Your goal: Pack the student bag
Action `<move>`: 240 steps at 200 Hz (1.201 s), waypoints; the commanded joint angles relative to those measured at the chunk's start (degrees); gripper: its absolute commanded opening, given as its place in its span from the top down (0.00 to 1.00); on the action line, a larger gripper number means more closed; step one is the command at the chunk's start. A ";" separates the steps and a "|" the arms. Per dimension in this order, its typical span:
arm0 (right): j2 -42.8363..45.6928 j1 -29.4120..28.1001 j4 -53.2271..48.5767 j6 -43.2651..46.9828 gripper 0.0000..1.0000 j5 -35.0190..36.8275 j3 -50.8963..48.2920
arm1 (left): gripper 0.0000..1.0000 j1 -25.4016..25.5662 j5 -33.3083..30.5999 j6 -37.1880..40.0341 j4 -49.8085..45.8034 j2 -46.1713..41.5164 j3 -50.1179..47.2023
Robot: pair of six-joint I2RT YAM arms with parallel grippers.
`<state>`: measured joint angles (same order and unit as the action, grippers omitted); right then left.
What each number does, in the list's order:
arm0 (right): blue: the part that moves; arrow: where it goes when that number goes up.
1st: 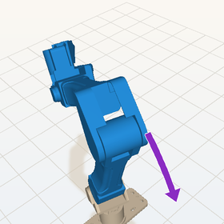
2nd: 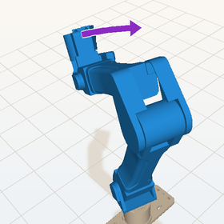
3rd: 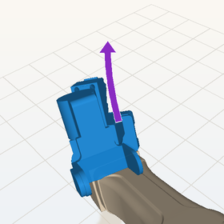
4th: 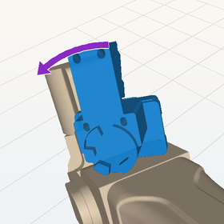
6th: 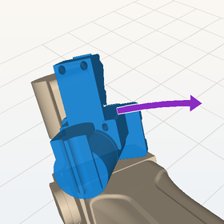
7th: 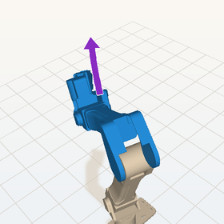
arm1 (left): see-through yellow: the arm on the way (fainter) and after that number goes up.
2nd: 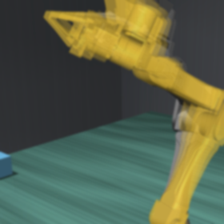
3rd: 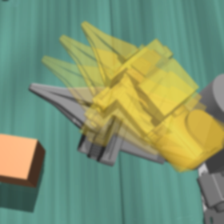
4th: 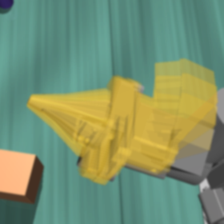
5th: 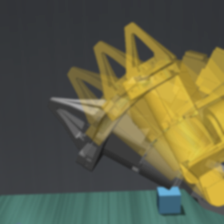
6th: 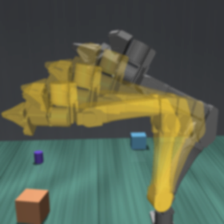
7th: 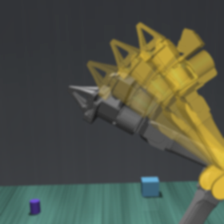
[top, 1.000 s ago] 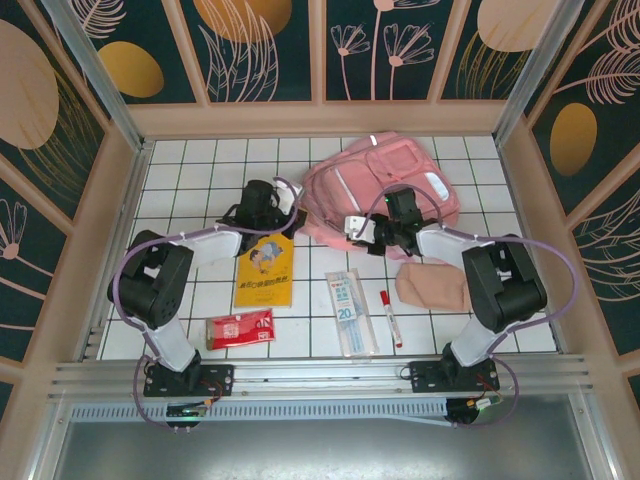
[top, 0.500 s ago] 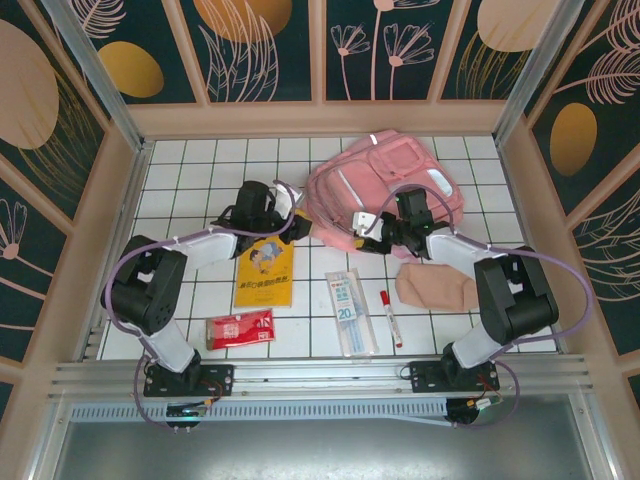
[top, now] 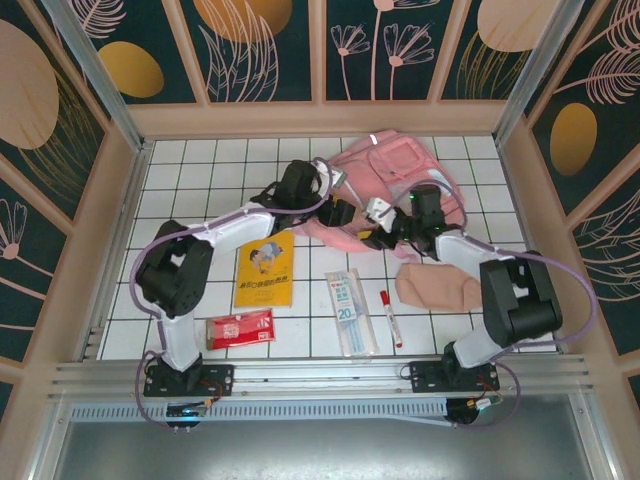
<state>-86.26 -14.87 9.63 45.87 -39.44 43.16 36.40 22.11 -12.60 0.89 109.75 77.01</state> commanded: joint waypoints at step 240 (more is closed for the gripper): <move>-1.79 -9.05 0.65 9.14 0.85 10.02 -4.93 | 0.72 0.84 -6.46 2.09 -29.73 18.34 22.69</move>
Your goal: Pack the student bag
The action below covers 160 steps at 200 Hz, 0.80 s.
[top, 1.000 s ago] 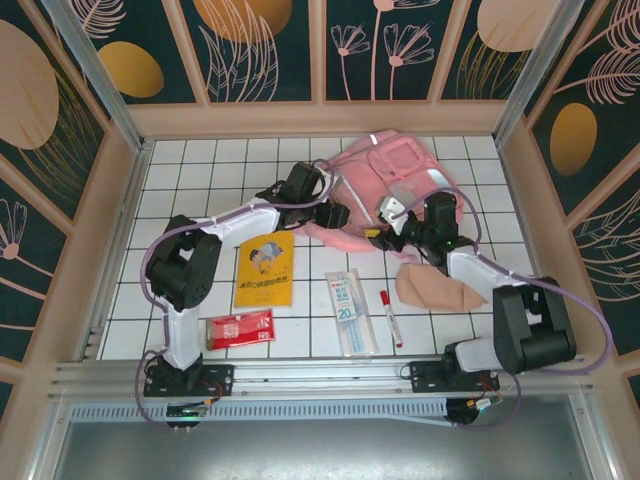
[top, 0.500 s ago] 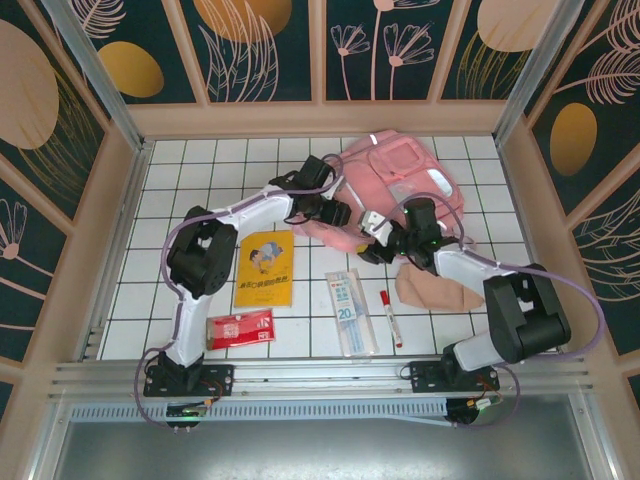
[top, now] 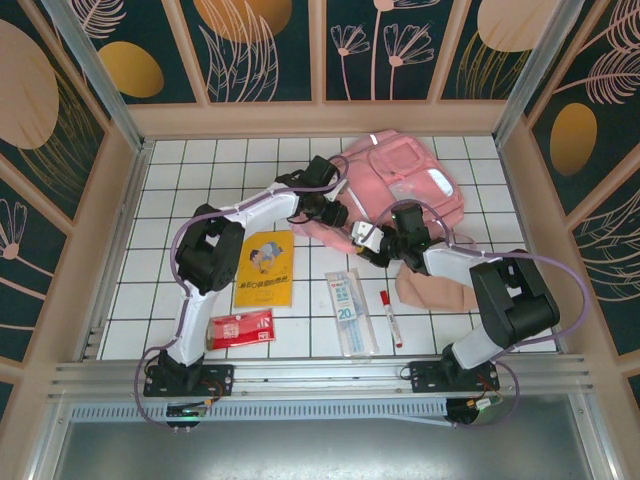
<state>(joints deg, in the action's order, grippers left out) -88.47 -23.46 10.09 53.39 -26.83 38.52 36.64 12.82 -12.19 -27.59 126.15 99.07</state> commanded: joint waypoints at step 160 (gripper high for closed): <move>-0.86 0.11 1.72 -2.97 0.42 -7.70 0.55 | 0.70 -1.29 9.46 0.30 8.70 -10.86 -11.19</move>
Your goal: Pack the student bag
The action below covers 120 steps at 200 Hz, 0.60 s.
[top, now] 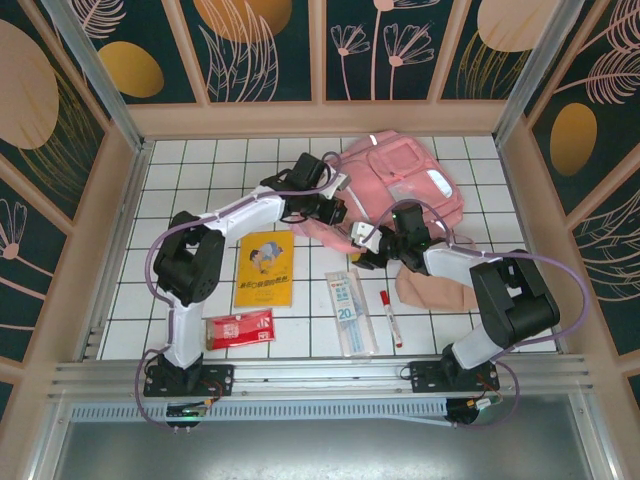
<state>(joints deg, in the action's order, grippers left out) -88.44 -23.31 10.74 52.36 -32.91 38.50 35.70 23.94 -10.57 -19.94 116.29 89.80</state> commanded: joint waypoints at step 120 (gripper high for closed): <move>-1.85 -0.17 2.46 3.29 0.80 3.49 -1.94 | 0.58 2.62 -14.43 8.22 -11.67 12.02 10.38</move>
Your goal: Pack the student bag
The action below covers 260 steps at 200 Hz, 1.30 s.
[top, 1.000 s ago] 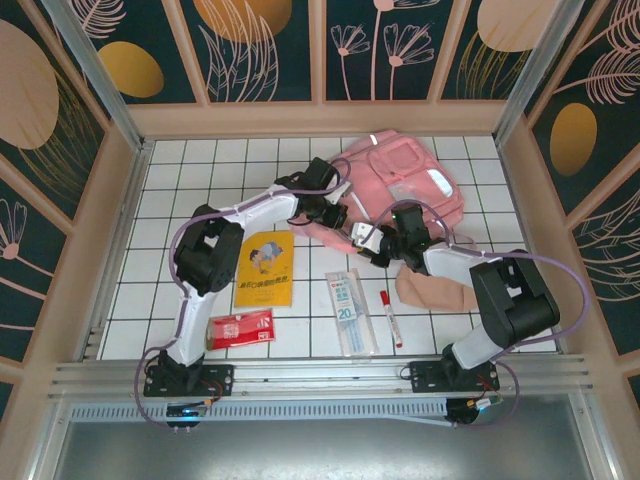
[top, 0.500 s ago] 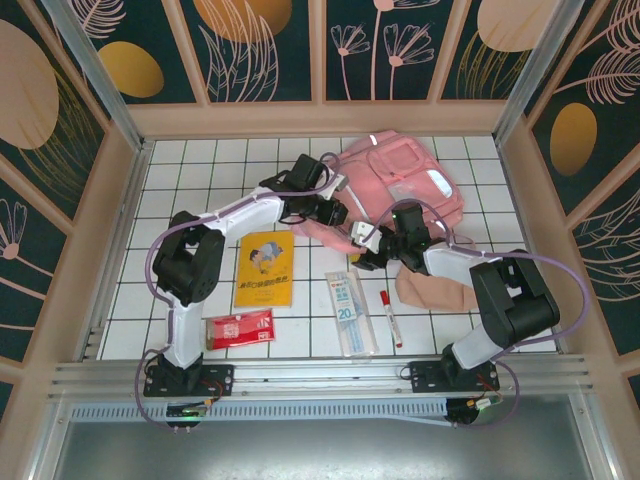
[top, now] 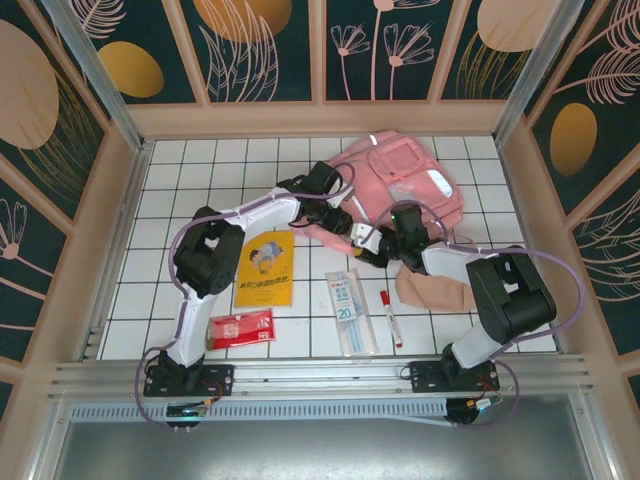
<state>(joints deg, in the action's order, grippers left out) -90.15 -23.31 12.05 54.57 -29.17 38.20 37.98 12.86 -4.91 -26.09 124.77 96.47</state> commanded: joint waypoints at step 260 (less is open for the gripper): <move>13.17 6.64 6.66 -6.56 0.50 -8.39 -6.25 | 0.55 1.38 -11.12 -7.88 -5.35 -1.32 2.77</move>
<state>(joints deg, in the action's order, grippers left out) -78.67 -16.60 18.63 47.59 -34.76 32.71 39.46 10.52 -11.66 -22.83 119.13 95.15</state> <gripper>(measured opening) 0.499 0.462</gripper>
